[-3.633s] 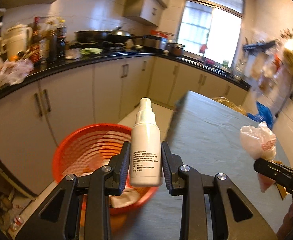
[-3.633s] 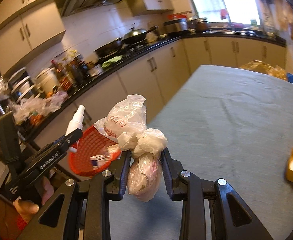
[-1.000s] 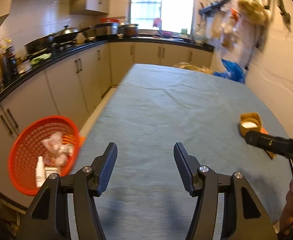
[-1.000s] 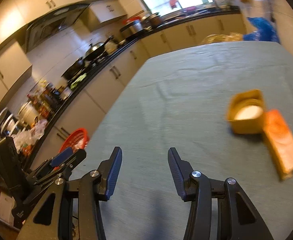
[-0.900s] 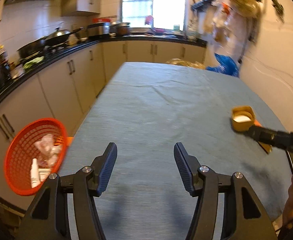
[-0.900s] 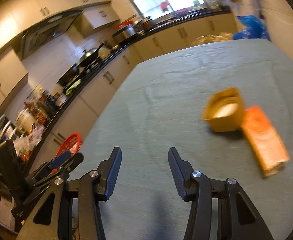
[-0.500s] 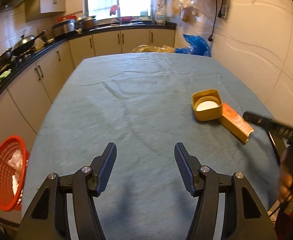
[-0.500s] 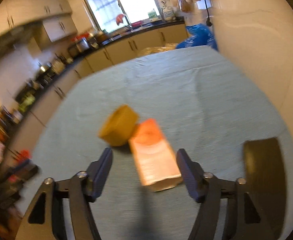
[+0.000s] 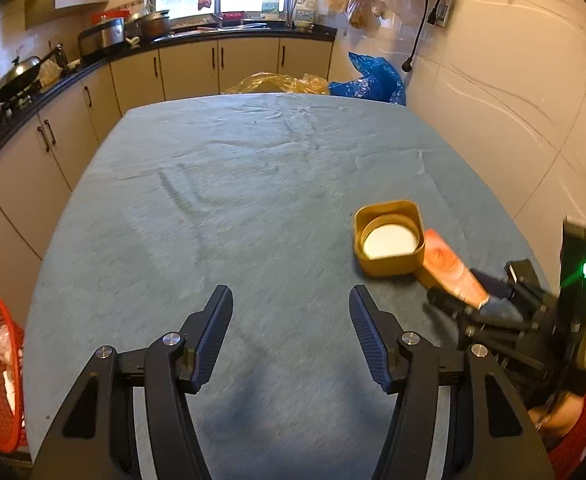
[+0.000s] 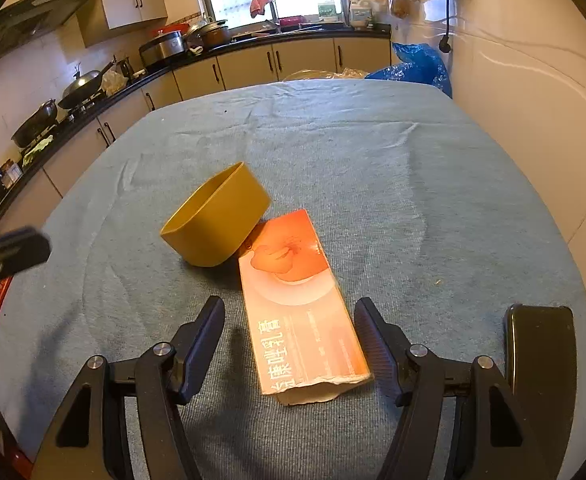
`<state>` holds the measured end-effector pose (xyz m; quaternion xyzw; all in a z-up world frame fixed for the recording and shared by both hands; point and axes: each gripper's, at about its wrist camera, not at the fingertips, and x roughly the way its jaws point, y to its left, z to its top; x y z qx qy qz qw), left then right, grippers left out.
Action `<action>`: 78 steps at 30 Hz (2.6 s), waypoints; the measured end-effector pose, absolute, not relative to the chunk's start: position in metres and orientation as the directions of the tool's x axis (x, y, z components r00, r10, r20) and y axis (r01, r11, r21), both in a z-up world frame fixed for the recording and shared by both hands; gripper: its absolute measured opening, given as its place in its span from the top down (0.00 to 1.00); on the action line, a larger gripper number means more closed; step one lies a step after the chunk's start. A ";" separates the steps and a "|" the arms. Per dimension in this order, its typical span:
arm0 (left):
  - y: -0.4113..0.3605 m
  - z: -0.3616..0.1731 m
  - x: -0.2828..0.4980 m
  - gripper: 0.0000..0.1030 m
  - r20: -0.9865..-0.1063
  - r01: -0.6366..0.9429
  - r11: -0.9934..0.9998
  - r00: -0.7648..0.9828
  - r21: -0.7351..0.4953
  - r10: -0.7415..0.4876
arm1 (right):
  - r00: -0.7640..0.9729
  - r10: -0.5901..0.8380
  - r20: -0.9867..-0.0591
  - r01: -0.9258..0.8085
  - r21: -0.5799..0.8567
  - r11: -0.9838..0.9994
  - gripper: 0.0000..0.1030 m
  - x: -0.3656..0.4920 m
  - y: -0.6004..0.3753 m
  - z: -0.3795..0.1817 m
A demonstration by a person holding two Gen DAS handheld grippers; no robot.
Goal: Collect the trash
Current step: 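Grasp the yellow square bowl rim with the left tool while the right tool grasps the orange medicine box, then carry the yellow bowl and medicine box over the orange basket with both tools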
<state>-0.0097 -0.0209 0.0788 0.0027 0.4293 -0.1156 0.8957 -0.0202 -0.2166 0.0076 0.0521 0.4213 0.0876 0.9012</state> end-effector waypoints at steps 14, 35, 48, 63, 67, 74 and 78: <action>-0.071 0.038 0.067 0.48 -0.851 0.216 0.961 0.457 -0.174 -0.257 | 0.626 0.286 -0.725 -0.108 0.283 0.953 0.46 -0.023 -0.230 0.003; -0.072 0.033 0.059 0.95 -0.828 0.202 0.959 0.489 -0.199 -0.275 | 0.641 0.316 -0.700 -0.113 0.321 0.940 0.49 -0.025 -0.235 0.005; 0.003 0.046 0.005 0.95 -0.788 0.100 0.978 0.580 -0.182 -0.206 | 0.657 0.309 -0.688 -0.129 0.301 0.945 0.50 -0.031 -0.231 0.011; 0.043 0.048 -0.046 0.95 -0.748 0.042 0.990 0.651 -0.136 -0.131 | 0.653 0.319 -0.687 -0.190 0.259 0.947 0.50 -0.050 -0.179 0.024; 0.051 0.049 -0.051 0.95 -0.741 0.025 0.990 0.661 -0.136 -0.118 | 0.647 0.326 -0.690 -0.204 0.255 0.945 0.50 -0.052 -0.169 0.025; 0.062 0.051 -0.058 0.95 -0.732 0.012 0.991 0.673 -0.134 -0.107 | 0.635 0.334 -0.697 -0.229 0.243 0.942 0.50 -0.053 -0.151 0.028; 0.063 0.052 -0.061 0.95 -0.727 0.007 0.991 0.678 -0.135 -0.104 | 0.629 0.339 -0.700 -0.245 0.235 0.940 0.50 -0.053 -0.143 0.030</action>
